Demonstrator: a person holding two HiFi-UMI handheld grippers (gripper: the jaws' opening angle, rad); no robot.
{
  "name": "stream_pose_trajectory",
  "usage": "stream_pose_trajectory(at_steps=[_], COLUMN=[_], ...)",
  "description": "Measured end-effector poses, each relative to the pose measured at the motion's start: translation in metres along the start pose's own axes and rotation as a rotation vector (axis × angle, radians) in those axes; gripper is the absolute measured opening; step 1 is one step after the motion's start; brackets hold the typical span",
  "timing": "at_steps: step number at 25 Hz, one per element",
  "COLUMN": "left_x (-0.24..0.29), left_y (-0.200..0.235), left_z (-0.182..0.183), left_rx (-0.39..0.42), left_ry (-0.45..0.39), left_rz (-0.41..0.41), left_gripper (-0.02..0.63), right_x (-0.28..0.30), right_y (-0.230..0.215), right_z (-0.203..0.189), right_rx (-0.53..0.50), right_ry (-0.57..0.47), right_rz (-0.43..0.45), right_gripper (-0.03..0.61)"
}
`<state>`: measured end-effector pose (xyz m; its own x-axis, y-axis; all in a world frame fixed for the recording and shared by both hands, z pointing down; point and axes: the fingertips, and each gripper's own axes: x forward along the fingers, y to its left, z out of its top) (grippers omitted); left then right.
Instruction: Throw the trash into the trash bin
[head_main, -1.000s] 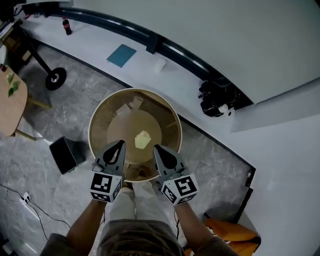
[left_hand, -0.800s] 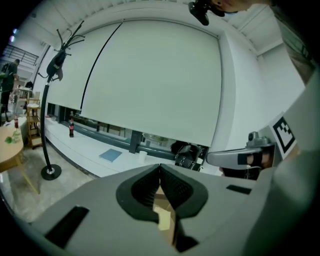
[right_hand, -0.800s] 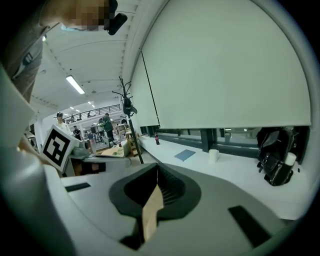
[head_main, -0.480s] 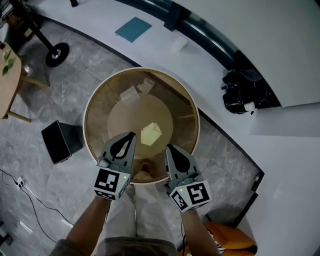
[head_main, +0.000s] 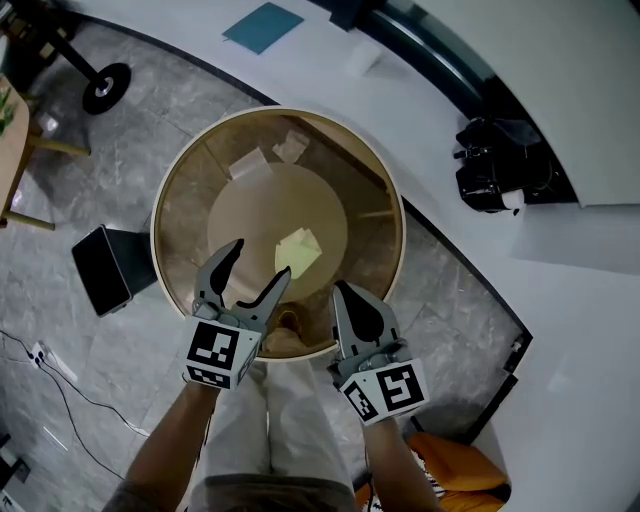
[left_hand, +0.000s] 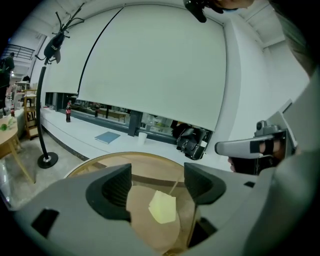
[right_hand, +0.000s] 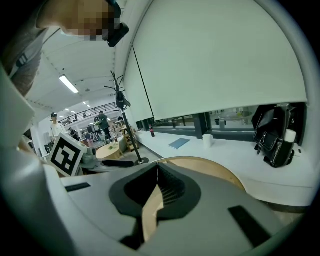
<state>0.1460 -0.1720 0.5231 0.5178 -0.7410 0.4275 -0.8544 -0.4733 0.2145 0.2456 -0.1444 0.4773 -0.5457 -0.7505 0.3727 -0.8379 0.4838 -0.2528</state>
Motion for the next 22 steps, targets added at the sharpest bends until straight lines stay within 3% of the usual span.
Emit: stream_pose_trajectory(at_steps=[11,22], left_x=[0.058,0.11], left_y=[-0.021,-0.025], left_z=[-0.066,-0.144], left_rx=[0.059,0.078], left_ry=[0.148,0.354], left_rz=[-0.037,-0.008], left_gripper=[0.327,0.327], right_x=[-0.01,-0.023], right_y=[-0.024,-0.044], right_z=[-0.009,-0.03], right_rx=[0.027,0.065], right_ry=[0.013,0.054], right_rz=[-0.012,-0.023], right_gripper=[0.018,0.018])
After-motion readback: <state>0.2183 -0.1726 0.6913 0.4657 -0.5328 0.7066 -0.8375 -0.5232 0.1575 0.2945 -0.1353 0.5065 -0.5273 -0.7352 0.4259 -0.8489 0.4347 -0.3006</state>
